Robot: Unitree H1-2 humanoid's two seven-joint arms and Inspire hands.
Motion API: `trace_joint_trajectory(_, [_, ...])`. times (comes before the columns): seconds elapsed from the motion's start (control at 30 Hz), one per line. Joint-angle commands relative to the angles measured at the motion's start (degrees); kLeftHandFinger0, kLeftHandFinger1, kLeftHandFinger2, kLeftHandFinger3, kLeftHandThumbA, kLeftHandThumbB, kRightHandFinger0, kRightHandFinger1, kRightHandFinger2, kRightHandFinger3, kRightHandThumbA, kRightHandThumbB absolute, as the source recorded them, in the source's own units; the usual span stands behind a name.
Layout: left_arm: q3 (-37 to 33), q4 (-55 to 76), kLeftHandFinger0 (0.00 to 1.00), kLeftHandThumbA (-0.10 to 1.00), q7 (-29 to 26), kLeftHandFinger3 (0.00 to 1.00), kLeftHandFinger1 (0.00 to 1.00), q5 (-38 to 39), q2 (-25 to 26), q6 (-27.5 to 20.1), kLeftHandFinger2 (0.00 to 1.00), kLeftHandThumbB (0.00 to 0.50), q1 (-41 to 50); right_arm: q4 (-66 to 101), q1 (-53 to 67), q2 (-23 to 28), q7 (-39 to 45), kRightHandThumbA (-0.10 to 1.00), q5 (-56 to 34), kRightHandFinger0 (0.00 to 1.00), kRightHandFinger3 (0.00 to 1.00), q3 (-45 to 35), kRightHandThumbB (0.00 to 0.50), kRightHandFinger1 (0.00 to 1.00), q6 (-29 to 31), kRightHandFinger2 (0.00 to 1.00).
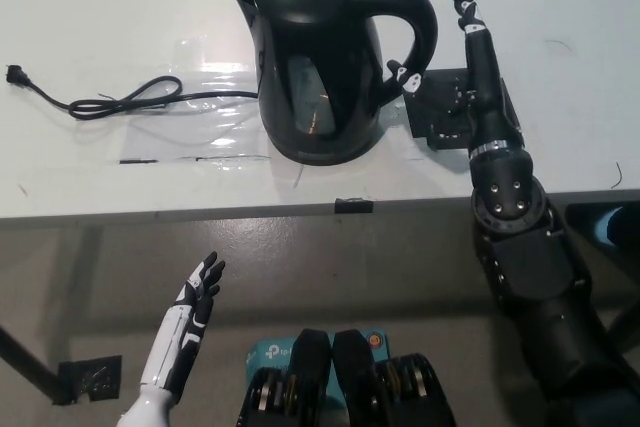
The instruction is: Use the right hand to grab the handle of the kettle from the base and place it on the right side
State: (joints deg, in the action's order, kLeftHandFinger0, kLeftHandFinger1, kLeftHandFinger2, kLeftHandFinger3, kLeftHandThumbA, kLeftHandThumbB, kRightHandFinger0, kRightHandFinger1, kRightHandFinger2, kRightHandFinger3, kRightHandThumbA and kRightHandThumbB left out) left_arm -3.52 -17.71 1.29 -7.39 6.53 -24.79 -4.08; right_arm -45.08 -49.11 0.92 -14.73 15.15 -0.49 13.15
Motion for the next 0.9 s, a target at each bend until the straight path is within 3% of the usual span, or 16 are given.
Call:
trace_joint_trajectory(0.0, [-0.4,1.2,1.00,1.00,-0.1,1.00,1.00,-0.5,0.4,-2.1,1.00,0.500,-0.5,-1.6,-5.1,0.6,-3.3,0.83,-0.1,1.00,1.00,0.0,0.194,1.00,3.2,1.00])
trace_joint_trajectory(0.2, [-0.5,1.3,1.00,1.00,0.0,1.00,1.00,-0.4,0.4,-2.1,1.00,0.500,-0.4,-2.6,-6.4,0.8,-4.1,0.80,-0.1,1.00,1.00,0.3,0.182,1.00,3.0,1.00])
trace_joint_trajectory(0.4, [-0.7,1.4,1.00,1.00,0.0,1.00,1.00,-0.4,0.5,-2.1,1.00,0.500,-0.4,-4.9,-8.5,1.0,-5.3,0.86,0.4,1.00,1.00,0.9,0.183,1.00,3.8,1.00])
trace_joint_trajectory(0.57, [-0.8,1.2,1.00,1.00,0.0,1.00,1.00,-0.5,0.5,-2.1,1.00,0.500,-0.6,-5.7,-9.6,0.7,-5.6,0.89,0.1,1.00,1.00,1.1,0.218,1.00,4.1,1.00])
trace_joint_trajectory(0.87, [-0.8,1.3,1.00,1.00,0.1,1.00,1.00,0.0,0.4,-2.1,1.00,0.500,-0.6,-10.2,-12.8,0.2,-6.7,0.90,0.0,1.00,1.00,2.0,0.232,1.00,4.7,1.00])
